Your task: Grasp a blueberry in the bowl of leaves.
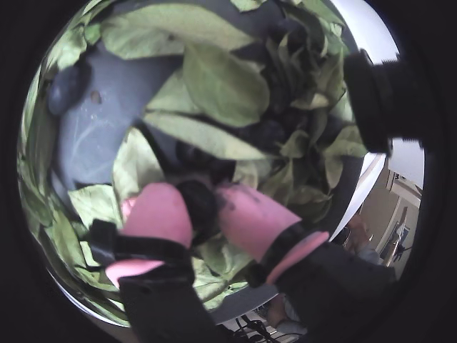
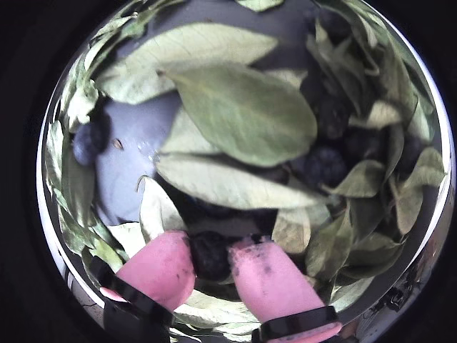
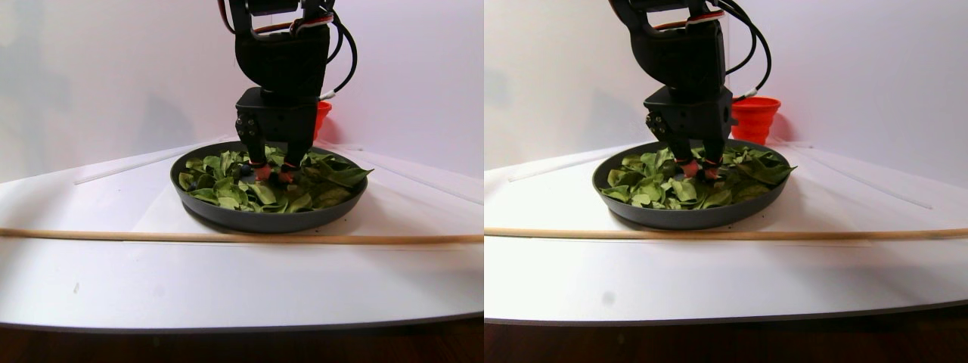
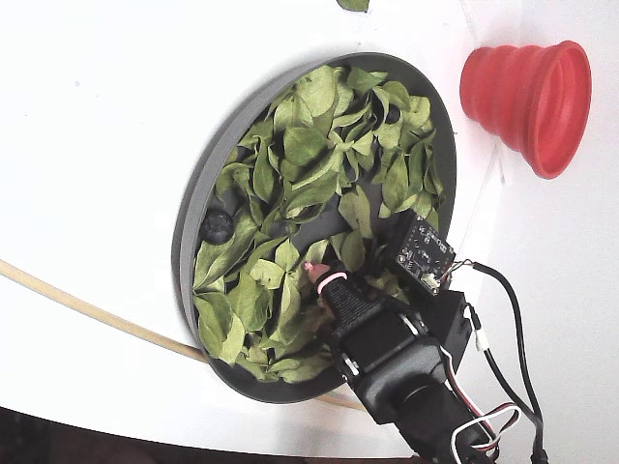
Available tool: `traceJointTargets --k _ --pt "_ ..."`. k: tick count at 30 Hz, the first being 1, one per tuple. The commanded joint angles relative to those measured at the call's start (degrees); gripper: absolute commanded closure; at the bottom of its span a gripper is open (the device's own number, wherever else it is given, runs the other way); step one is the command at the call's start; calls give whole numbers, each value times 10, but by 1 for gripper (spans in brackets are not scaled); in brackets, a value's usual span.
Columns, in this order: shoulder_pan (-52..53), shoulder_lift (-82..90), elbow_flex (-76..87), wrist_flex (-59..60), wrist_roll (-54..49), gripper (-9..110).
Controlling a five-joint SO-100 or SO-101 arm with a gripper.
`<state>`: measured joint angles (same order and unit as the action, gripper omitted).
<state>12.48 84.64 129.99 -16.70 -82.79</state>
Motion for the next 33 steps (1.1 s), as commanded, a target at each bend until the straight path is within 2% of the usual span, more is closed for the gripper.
traceJointTargets --k 1,16,33 --pt "11 64 -3 8 -2 93" --pt "12 113 -16 46 -27 92" --pt "23 90 -72 47 -61 92"
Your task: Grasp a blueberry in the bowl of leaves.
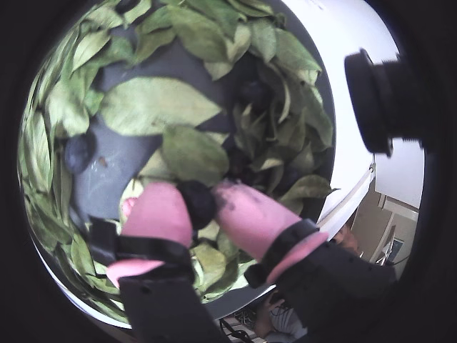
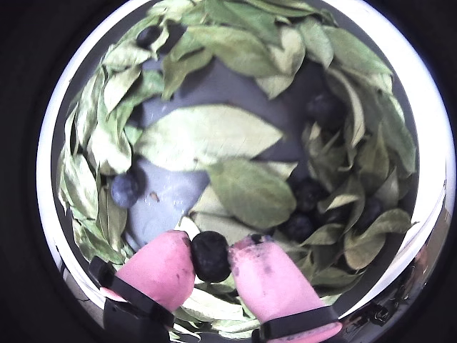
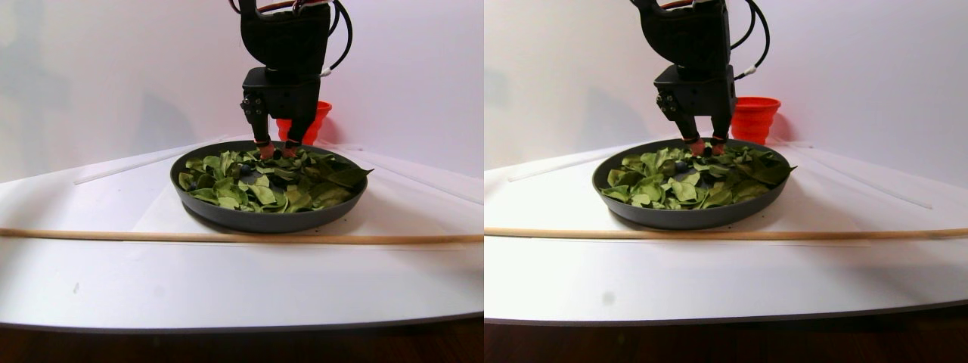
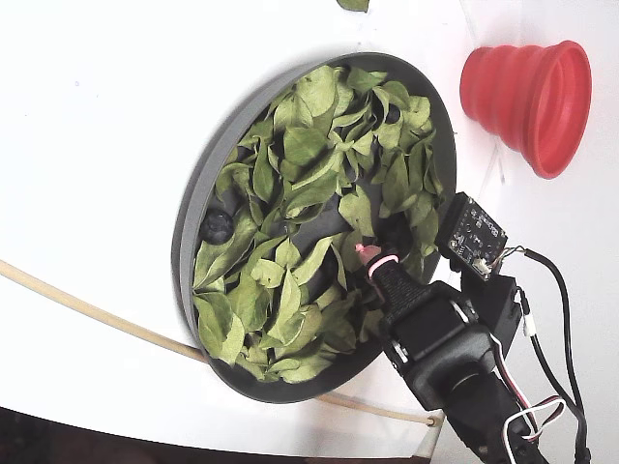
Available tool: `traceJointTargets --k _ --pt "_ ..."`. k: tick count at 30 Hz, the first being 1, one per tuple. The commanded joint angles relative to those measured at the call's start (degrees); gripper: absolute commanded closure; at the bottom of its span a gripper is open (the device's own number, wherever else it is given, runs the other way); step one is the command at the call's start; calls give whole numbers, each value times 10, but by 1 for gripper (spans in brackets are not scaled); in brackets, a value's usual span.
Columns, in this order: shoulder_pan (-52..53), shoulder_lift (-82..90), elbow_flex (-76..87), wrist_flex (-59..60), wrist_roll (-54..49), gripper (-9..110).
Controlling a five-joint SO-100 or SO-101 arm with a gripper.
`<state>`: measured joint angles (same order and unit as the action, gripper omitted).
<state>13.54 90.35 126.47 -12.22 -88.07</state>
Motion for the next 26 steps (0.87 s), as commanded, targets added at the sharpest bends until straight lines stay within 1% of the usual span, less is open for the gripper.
traceJointTargets --k 1,26 --pt "13 31 -40 2 -11 92" --pt "20 32 -82 1 -42 92"
